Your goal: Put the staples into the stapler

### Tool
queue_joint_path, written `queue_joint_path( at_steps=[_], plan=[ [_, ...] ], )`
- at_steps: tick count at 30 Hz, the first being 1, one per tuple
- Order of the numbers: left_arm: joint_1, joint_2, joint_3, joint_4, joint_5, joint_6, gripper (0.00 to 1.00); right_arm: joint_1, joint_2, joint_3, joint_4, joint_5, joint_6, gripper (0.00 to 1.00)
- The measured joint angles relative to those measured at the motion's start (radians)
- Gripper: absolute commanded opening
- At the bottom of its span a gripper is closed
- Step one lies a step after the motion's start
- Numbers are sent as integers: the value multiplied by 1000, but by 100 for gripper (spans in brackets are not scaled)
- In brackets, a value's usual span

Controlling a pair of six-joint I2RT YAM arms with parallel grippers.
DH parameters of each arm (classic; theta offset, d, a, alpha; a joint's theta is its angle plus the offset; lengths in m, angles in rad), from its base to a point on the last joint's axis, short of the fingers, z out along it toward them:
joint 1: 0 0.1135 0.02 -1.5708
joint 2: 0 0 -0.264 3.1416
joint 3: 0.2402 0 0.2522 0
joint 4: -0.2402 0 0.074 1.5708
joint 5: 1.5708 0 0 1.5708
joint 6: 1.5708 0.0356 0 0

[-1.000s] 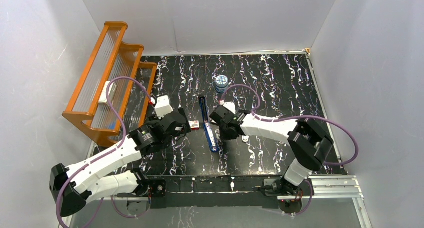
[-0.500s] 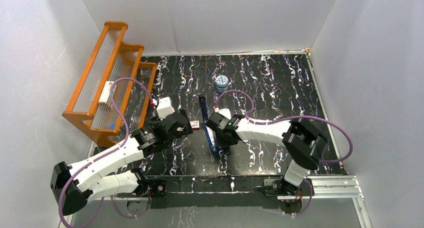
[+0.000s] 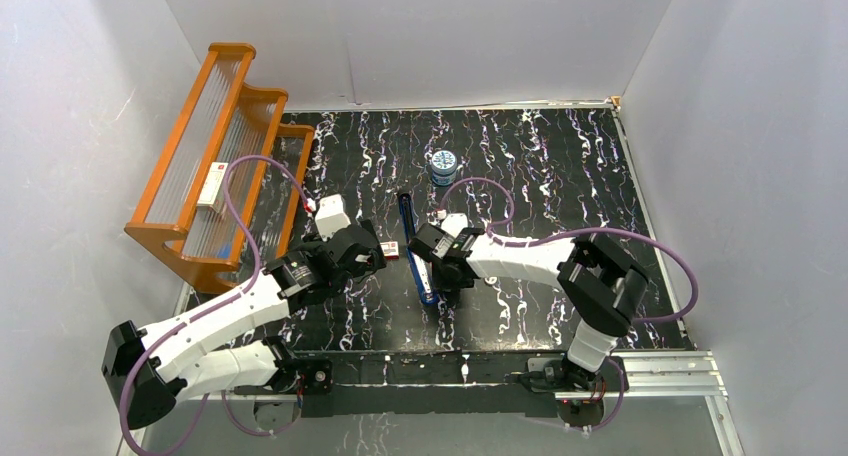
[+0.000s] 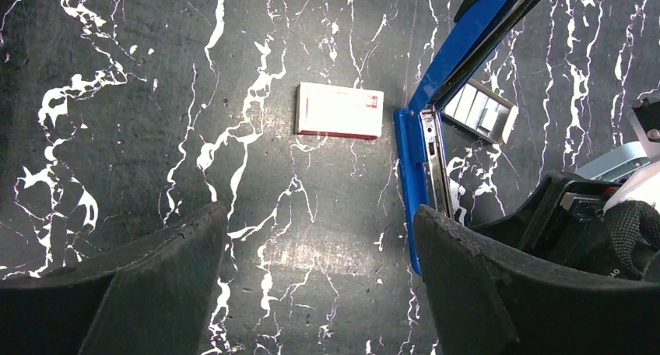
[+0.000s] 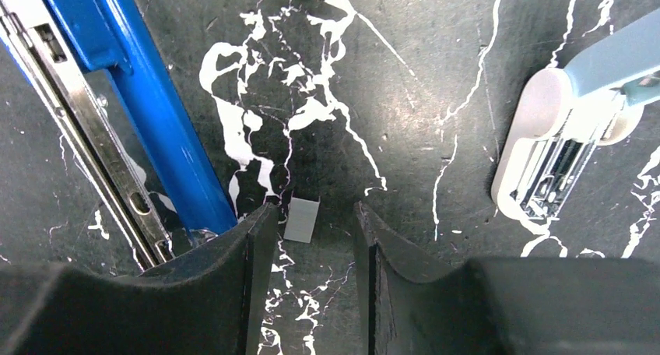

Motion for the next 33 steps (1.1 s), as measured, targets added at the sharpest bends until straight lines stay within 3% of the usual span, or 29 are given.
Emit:
queue_joint_path(
  at_steps=[15,18,23,33],
  plan=[
    [0,15,-4,21,1,13,86,-1,0,-14,25,-28,-64,30],
    [0,18,-5,21,1,14,86,-1,-1,-16,31,-40,-86,30],
    [0,18,-6,22,2,14,86,-1,-1,-14,33,-42,-113,41],
    [0,17,-15,23,4,13,86,-10,5,-10,39,-45,-123,38]
  ],
)
